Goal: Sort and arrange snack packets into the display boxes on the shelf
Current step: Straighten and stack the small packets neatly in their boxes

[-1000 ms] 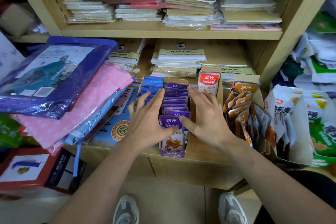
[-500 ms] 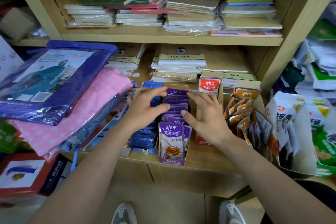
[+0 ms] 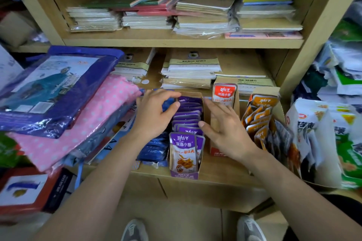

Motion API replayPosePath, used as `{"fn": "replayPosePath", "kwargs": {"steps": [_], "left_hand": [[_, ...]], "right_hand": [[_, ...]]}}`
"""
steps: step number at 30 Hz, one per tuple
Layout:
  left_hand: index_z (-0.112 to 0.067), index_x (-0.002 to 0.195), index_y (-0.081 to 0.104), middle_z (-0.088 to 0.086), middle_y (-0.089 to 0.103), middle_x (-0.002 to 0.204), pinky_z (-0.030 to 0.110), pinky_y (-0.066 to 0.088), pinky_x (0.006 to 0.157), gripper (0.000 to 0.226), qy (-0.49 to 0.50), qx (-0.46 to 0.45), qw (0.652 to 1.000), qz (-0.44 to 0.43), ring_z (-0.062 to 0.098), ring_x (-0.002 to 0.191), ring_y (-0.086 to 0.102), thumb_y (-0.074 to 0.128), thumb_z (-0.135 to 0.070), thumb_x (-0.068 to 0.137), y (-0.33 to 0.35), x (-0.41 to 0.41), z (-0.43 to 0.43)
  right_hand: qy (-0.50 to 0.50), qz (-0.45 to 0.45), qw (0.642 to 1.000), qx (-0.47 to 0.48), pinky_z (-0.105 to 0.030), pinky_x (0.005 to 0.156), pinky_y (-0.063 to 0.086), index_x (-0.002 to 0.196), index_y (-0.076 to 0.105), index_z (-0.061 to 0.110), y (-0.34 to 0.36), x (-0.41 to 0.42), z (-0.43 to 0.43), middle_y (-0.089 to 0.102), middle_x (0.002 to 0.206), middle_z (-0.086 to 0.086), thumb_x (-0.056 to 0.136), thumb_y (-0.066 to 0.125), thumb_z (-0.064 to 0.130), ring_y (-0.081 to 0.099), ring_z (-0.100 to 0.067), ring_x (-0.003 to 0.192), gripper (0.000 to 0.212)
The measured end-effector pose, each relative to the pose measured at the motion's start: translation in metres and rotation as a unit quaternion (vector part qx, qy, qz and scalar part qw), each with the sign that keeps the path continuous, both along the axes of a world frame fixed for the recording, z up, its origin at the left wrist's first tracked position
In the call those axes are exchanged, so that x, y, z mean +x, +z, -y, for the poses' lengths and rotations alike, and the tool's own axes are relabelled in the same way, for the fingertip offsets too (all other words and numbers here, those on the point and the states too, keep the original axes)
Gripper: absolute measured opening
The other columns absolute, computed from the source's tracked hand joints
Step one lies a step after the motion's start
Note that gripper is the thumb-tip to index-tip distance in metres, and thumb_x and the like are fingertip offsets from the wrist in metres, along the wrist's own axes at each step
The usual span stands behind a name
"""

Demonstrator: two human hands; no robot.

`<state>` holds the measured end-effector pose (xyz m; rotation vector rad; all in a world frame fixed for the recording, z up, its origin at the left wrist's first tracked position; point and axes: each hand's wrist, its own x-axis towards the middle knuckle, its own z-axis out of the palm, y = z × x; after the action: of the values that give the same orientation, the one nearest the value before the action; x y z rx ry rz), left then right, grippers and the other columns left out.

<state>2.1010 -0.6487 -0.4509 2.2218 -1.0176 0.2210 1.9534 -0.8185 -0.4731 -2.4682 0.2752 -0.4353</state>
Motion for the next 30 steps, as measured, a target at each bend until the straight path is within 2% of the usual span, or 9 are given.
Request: {"fn": "replayPosePath", "kwargs": {"steps": [3,6,11,14,19,23,26,28,30], "left_hand": [[-0.022,0.114,0.073,-0.01,0.073,0.104,0.042,0.056,0.084,0.024,0.033,-0.067,0.997,-0.011,0.009,0.092,0.066,0.064,-0.028,0.093,-0.005,-0.023,-0.031],[-0.022,0.104,0.078,-0.01,0.076,0.086,0.037,0.058,0.072,0.022,0.101,-0.06,0.993,-0.01,0.008,0.07,0.068,0.069,-0.031,0.086,-0.019,-0.059,-0.05],[-0.024,0.104,0.077,-0.008,0.073,0.09,0.04,0.056,0.067,0.021,0.106,0.025,0.994,-0.001,0.019,0.084,0.069,0.079,-0.029,0.084,-0.033,-0.075,-0.051],[-0.029,0.089,0.077,-0.011,0.066,0.082,0.037,0.055,0.061,0.006,0.104,0.025,0.994,0.002,0.014,0.082,0.064,0.08,-0.027,0.083,-0.032,-0.073,-0.048],[-0.029,0.08,0.076,-0.022,0.068,0.073,0.008,0.039,0.056,0.006,0.063,-0.011,0.996,-0.064,-0.005,0.069,0.06,0.081,-0.027,0.083,-0.029,-0.07,-0.051],[-0.029,0.082,0.074,-0.021,0.068,0.072,0.007,0.034,0.052,0.007,0.089,-0.012,0.994,-0.069,-0.005,0.067,0.06,0.08,-0.027,0.083,-0.029,-0.07,-0.048],[-0.023,0.084,0.074,-0.016,0.069,0.075,0.021,0.048,0.056,0.006,0.082,-0.032,0.996,-0.029,0.0,0.063,0.058,0.08,-0.021,0.084,-0.028,-0.07,-0.042],[-0.021,0.085,0.074,-0.014,0.071,0.078,0.024,0.051,0.06,0.007,0.066,-0.051,0.996,-0.011,0.002,0.067,0.058,0.081,-0.019,0.083,-0.03,-0.068,-0.04],[-0.022,0.085,0.074,-0.014,0.069,0.079,0.023,0.05,0.062,0.009,0.056,-0.041,0.997,0.01,0.002,0.072,0.058,0.082,-0.021,0.082,-0.034,-0.064,-0.039]], "right_hand": [[-0.063,0.049,0.992,0.094,-0.007,0.078,0.047,0.145,0.049,0.023,-0.001,-0.026,-0.01,0.061,0.122,0.013,0.095,0.064,0.032,0.06,-0.001,0.104,0.052],[-0.118,0.06,0.984,0.118,-0.008,0.068,0.051,0.124,0.068,0.016,-0.013,-0.043,-0.025,0.072,0.1,0.01,0.091,0.071,0.026,0.067,0.001,0.084,0.034],[-0.091,0.023,0.984,0.151,-0.004,0.064,0.05,0.098,0.074,0.019,-0.03,-0.037,-0.037,0.073,0.094,0.011,0.088,0.075,0.026,0.067,0.004,0.088,0.012],[-0.075,0.028,0.983,0.168,-0.003,0.062,0.048,0.09,0.069,0.021,-0.028,-0.033,-0.039,0.069,0.085,0.013,0.09,0.072,0.024,0.067,0.002,0.087,0.004],[-0.066,0.073,0.97,0.221,-0.011,0.062,0.055,0.093,0.066,0.026,-0.019,-0.031,-0.036,0.069,0.089,0.017,0.092,0.068,0.025,0.069,0.001,0.087,0.003],[-0.031,0.058,0.983,0.174,-0.013,0.072,0.056,0.106,0.071,0.022,-0.019,-0.031,-0.032,0.073,0.103,0.009,0.093,0.067,0.025,0.067,0.004,0.094,0.015],[-0.006,0.05,0.996,0.079,-0.001,0.075,0.046,0.117,0.072,0.017,-0.016,-0.031,-0.031,0.073,0.114,0.007,0.092,0.067,0.026,0.058,0.016,0.099,0.027],[-0.011,0.057,0.995,0.087,0.0,0.071,0.046,0.119,0.07,0.018,-0.016,-0.032,-0.031,0.073,0.111,0.008,0.091,0.068,0.027,0.059,0.019,0.096,0.029],[-0.04,0.052,0.991,0.116,-0.004,0.067,0.049,0.117,0.066,0.021,-0.018,-0.032,-0.031,0.072,0.101,0.012,0.09,0.071,0.029,0.064,0.009,0.092,0.028]]}}
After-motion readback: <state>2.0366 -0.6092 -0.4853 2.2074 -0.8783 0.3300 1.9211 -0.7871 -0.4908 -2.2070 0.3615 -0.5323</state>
